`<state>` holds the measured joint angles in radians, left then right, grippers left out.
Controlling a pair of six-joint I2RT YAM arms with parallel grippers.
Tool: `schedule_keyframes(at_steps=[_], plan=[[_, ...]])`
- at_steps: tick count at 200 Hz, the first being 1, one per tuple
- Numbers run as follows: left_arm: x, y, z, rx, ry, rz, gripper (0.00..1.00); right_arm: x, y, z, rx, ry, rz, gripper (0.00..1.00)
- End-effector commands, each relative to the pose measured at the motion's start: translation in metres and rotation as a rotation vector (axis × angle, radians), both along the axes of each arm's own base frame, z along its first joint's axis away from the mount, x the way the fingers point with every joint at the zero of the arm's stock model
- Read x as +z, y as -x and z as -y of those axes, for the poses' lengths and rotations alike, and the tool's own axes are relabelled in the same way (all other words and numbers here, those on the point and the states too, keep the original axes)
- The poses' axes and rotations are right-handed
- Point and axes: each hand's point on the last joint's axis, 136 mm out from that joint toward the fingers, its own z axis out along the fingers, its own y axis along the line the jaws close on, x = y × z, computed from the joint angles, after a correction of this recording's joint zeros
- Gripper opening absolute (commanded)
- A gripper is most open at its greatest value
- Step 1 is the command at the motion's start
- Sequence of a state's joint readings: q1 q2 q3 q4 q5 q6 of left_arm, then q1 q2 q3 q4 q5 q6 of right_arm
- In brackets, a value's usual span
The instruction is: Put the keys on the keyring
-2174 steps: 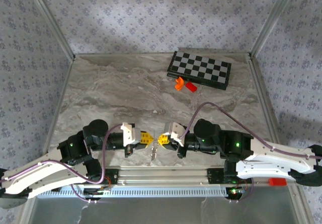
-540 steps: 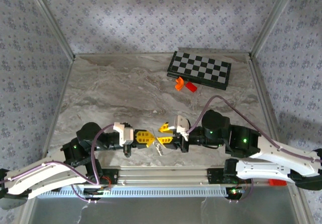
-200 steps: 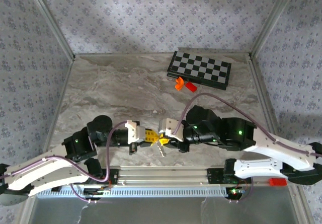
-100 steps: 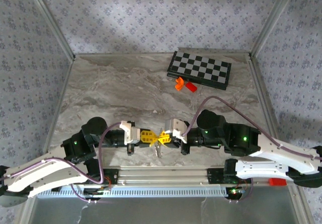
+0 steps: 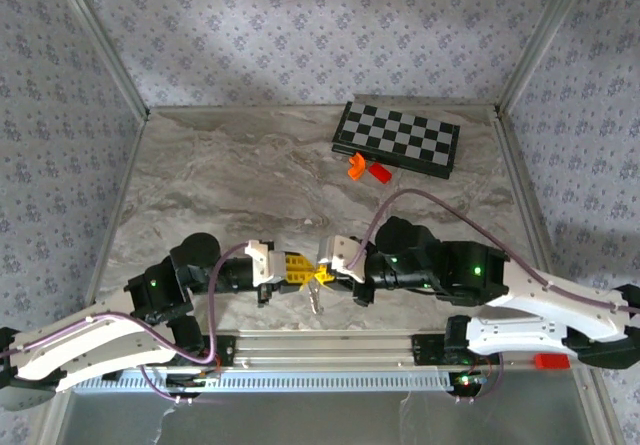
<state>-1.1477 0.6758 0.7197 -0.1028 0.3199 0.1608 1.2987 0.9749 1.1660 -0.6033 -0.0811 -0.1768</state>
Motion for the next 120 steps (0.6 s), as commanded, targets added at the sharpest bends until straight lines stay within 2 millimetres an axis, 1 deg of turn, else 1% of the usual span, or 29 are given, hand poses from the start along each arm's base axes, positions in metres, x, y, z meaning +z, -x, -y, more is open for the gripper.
schedule_keyframes(at_steps=[1,41,51,81,98,116,120], plan=[[0.011,-0.003,0.000,0.013,-0.004,0.031,0.15,0.008,0.001,0.002,0.008,0.035,0.018,0.00],[0.008,-0.004,0.000,0.020,-0.023,0.025,0.14,-0.010,0.000,0.001,0.009,0.150,0.004,0.00],[0.006,-0.004,0.000,0.021,-0.031,0.023,0.11,-0.013,0.000,0.001,0.010,0.172,0.004,0.00],[0.006,-0.004,-0.001,0.021,-0.033,0.021,0.00,-0.016,-0.001,0.002,0.006,0.201,0.013,0.00],[0.008,-0.002,-0.001,0.013,-0.024,0.021,0.00,-0.014,-0.001,0.002,0.003,0.192,0.018,0.00],[0.018,0.003,-0.002,-0.010,0.022,0.024,0.00,-0.009,0.000,-0.001,0.005,0.155,0.014,0.00],[0.020,0.004,-0.002,-0.016,0.032,0.025,0.00,-0.007,0.001,-0.001,0.005,0.144,0.013,0.01]])
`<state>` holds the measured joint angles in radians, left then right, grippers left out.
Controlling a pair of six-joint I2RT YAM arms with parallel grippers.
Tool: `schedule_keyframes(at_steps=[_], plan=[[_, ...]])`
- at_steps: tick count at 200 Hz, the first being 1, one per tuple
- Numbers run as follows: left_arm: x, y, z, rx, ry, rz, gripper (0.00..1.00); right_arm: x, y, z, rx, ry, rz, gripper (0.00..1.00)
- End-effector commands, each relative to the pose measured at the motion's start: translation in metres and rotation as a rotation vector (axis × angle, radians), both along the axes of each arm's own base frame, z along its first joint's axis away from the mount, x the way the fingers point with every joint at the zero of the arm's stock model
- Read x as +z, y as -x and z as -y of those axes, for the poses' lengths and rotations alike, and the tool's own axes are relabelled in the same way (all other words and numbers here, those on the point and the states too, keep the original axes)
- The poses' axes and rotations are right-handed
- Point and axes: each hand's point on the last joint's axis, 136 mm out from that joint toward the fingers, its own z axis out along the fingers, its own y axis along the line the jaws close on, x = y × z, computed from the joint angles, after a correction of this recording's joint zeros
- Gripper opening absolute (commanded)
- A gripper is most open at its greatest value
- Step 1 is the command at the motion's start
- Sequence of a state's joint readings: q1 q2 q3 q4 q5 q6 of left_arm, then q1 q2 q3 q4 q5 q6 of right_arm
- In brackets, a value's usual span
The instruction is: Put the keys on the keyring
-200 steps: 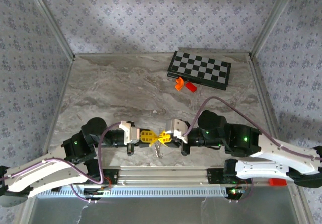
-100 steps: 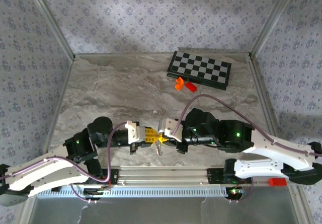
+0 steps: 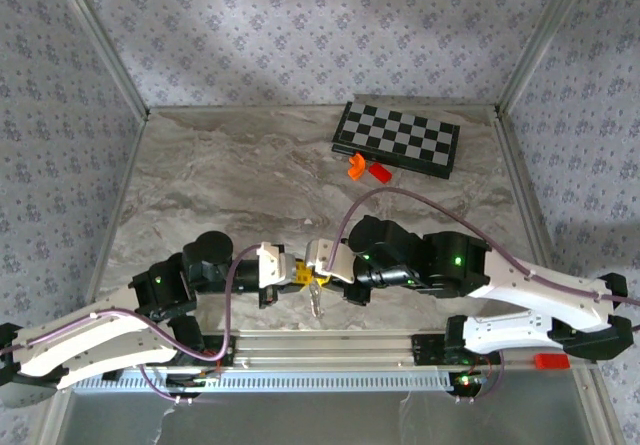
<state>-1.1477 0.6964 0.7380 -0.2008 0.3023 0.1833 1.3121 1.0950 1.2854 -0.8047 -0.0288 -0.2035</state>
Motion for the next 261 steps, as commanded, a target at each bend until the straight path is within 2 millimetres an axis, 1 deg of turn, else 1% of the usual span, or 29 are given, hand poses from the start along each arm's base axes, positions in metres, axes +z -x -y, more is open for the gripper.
schedule_keyframes(at_steps=[1,16,37,53,56,61,62,64,95,128,138,155,168,196,216,248,250,258,259,261], plan=[[0.041,0.007,-0.001,-0.031,0.132,0.041,0.00,0.019,0.005,-0.003,0.021,-0.067,0.014,0.02],[0.051,0.012,-0.002,-0.054,0.175,0.045,0.00,0.024,0.006,-0.004,0.016,-0.116,0.012,0.12],[0.062,0.019,-0.003,-0.093,0.229,0.048,0.00,0.034,0.008,-0.006,0.014,-0.198,0.008,0.20],[0.066,0.023,-0.004,-0.111,0.251,0.047,0.00,0.039,0.009,-0.003,0.011,-0.237,0.005,0.20],[0.067,0.023,-0.004,-0.113,0.255,0.048,0.00,0.047,0.008,-0.005,0.011,-0.268,0.011,0.20],[0.068,0.024,-0.004,-0.117,0.261,0.047,0.00,0.052,0.008,-0.004,0.008,-0.289,0.015,0.20],[0.068,0.024,-0.004,-0.118,0.262,0.047,0.00,0.045,0.008,-0.004,0.008,-0.275,0.011,0.20],[0.068,0.025,-0.004,-0.120,0.265,0.046,0.00,0.041,0.008,-0.004,0.008,-0.269,0.007,0.20],[0.071,0.029,-0.004,-0.143,0.289,0.041,0.00,0.048,0.011,-0.003,0.015,-0.329,0.004,0.19],[0.074,0.031,-0.004,-0.161,0.318,0.035,0.00,0.051,0.013,-0.002,0.024,-0.355,0.003,0.12],[0.073,0.031,-0.004,-0.161,0.317,0.033,0.00,0.053,0.013,-0.002,0.026,-0.364,0.004,0.09],[0.072,0.030,-0.004,-0.154,0.313,0.033,0.00,0.053,0.013,-0.001,0.027,-0.365,0.006,0.00],[0.069,0.027,-0.004,-0.135,0.300,0.036,0.00,0.052,0.012,0.000,0.020,-0.362,0.012,0.00],[0.054,0.016,-0.003,-0.071,0.236,0.042,0.00,0.047,0.007,0.004,-0.002,-0.326,0.033,0.00],[0.044,0.009,-0.002,-0.037,0.185,0.042,0.06,0.043,0.005,0.003,-0.010,-0.291,0.033,0.00],[0.032,0.002,0.002,-0.013,0.112,0.042,0.08,0.038,0.000,0.001,-0.025,-0.234,0.042,0.00],[0.032,0.002,0.002,-0.012,0.110,0.043,0.08,0.032,0.000,0.002,-0.026,-0.210,0.038,0.00],[0.031,0.001,0.002,-0.008,0.096,0.046,0.08,0.022,-0.002,0.003,-0.030,-0.169,0.038,0.00],[0.031,0.001,0.003,-0.008,0.095,0.046,0.08,0.029,-0.002,0.003,-0.029,-0.182,0.043,0.00],[0.030,0.000,0.003,-0.007,0.091,0.046,0.08,0.034,-0.002,0.003,-0.028,-0.187,0.046,0.00]])
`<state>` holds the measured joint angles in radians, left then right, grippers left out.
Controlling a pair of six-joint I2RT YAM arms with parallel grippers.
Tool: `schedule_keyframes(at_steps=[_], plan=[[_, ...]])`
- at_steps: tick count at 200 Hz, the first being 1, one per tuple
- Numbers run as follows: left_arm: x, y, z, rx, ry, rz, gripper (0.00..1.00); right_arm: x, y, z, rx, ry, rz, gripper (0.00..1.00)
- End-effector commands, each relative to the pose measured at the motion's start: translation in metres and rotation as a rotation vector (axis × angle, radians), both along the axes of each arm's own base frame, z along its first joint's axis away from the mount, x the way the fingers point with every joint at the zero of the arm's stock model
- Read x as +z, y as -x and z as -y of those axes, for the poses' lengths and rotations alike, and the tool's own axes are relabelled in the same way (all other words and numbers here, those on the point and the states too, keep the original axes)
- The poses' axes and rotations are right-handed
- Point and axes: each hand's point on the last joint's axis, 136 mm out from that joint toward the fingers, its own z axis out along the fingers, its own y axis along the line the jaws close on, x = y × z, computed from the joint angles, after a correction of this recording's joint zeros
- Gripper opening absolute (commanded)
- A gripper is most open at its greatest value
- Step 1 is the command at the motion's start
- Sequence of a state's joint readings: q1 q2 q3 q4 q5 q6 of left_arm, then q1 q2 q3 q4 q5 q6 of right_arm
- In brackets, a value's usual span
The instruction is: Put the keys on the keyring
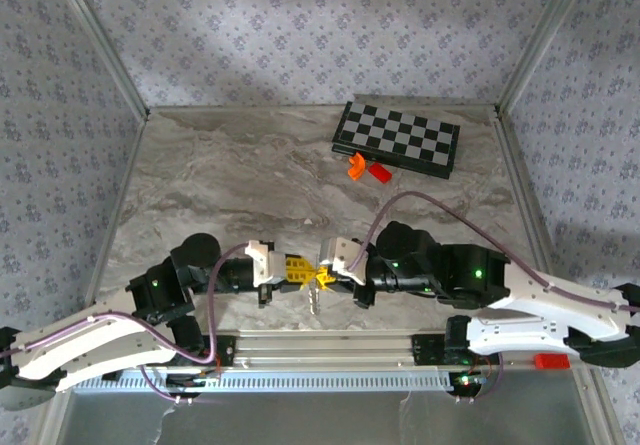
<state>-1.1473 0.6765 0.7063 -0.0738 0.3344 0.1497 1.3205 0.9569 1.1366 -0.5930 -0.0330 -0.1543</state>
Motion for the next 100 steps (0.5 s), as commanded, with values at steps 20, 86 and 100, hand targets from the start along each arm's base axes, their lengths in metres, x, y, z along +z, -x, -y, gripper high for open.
schedule_keyframes(at_steps=[20,86,100], plan=[[0.009,-0.005,0.001,0.020,-0.040,0.037,0.03,0.004,-0.009,0.001,-0.026,0.104,0.052,0.00],[0.017,0.003,0.003,-0.025,0.015,0.022,0.00,0.003,-0.007,-0.003,-0.014,0.134,0.063,0.00],[0.023,0.006,0.003,-0.038,0.050,0.019,0.00,0.007,-0.008,-0.004,-0.017,0.101,0.065,0.00]])
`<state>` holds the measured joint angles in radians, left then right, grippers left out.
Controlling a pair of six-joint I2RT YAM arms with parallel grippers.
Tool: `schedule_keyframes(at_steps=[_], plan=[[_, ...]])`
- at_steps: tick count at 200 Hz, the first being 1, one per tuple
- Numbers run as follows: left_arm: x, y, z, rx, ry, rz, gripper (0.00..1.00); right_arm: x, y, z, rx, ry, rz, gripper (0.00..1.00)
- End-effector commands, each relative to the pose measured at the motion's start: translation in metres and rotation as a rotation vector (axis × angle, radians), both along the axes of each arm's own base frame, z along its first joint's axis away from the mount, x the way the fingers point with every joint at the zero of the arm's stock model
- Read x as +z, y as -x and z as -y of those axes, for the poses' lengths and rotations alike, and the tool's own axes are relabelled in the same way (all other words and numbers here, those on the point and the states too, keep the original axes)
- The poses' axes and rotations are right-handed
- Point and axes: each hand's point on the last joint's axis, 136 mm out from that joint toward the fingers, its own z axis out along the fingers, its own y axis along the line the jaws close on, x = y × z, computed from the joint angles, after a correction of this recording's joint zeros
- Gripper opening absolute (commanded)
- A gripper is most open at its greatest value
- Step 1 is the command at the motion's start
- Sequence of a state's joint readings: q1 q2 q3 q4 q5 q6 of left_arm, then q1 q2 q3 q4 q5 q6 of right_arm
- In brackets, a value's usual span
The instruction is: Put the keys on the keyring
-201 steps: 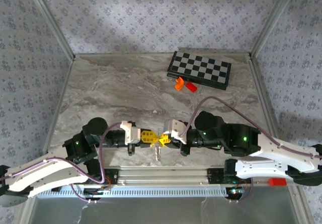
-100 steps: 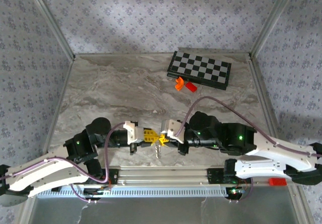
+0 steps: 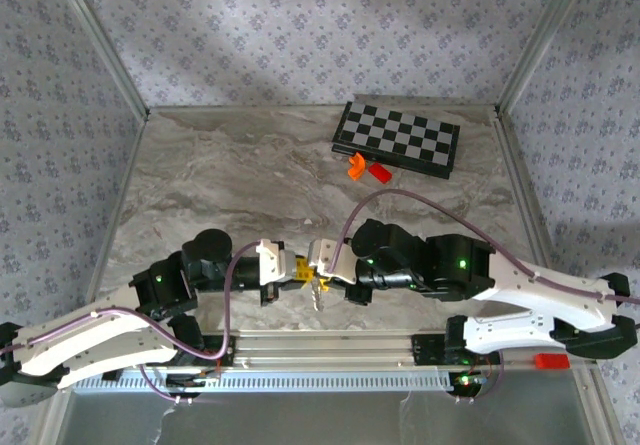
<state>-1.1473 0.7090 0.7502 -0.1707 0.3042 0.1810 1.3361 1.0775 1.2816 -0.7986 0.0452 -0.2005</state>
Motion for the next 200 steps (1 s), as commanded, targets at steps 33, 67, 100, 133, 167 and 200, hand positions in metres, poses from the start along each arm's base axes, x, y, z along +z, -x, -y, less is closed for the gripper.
schedule_keyframes(at_steps=[33,67,100,133,167,200], plan=[[0.051,0.016,-0.002,-0.074,0.217,0.033,0.00,0.032,0.002,-0.006,0.010,-0.176,0.029,0.00],[0.063,0.021,-0.006,-0.094,0.273,0.045,0.00,0.050,0.006,-0.004,0.022,-0.276,0.034,0.05],[0.069,0.025,-0.006,-0.117,0.296,0.058,0.00,0.050,0.011,-0.005,0.044,-0.343,0.020,0.25],[0.075,0.028,-0.008,-0.135,0.321,0.067,0.00,0.055,0.018,-0.003,0.080,-0.417,0.005,0.29],[0.074,0.029,-0.006,-0.144,0.317,0.066,0.00,0.055,0.016,-0.002,0.076,-0.439,0.007,0.29],[0.074,0.029,-0.006,-0.147,0.317,0.065,0.00,0.060,0.015,0.000,0.072,-0.470,0.016,0.29]])
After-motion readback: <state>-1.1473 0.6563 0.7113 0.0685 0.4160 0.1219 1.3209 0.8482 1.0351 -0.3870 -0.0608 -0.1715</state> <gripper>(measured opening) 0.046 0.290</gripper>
